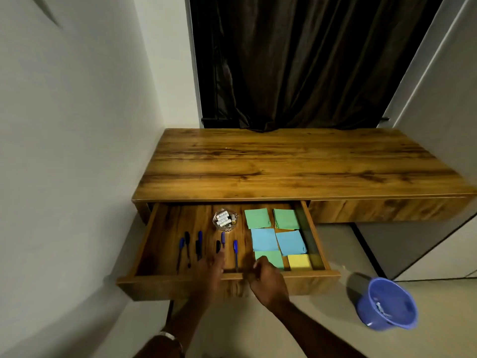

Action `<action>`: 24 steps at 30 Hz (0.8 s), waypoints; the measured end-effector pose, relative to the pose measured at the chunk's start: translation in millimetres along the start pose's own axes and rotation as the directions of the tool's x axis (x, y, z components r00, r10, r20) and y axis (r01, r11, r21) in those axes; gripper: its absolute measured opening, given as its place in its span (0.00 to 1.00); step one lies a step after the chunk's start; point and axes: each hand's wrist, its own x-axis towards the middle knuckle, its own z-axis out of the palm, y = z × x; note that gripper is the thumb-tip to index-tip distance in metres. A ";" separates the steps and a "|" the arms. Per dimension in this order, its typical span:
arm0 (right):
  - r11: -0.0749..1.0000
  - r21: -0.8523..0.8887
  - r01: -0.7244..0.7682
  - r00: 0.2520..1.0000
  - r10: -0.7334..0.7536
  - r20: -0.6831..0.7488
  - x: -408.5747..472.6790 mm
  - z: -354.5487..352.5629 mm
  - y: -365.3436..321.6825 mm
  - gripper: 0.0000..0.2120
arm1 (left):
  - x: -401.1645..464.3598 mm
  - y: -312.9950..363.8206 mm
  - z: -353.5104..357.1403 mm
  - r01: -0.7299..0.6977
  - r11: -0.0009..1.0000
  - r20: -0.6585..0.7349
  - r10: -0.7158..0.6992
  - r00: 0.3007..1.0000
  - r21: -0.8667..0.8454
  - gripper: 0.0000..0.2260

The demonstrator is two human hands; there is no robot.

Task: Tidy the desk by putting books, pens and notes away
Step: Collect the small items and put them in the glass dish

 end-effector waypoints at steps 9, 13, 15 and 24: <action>0.687 0.598 -0.412 0.911 0.322 0.258 -46.2 -1.9 10.2 0.01 | -53.1 -27.6 -12.2 0.349 0.743 0.134 -0.335 0.933 -0.570 0.25; 0.444 0.750 -0.490 0.869 0.315 0.382 -46.8 -7.8 4.0 0.06 | -51.5 -20.2 -16.7 0.370 0.620 0.238 -0.289 0.927 -0.692 0.33; 0.353 0.776 -0.523 0.849 0.303 0.434 -43.5 -10.7 0.3 0.07 | -46.2 -18.8 -16.2 0.398 0.614 0.250 -0.316 0.915 -0.681 0.38; 0.270 0.815 -0.512 0.847 0.318 0.426 -11.8 -11.0 -15.9 0.08 | -7.0 -4.1 -8.9 0.396 0.615 0.254 -0.309 0.916 -0.681 0.40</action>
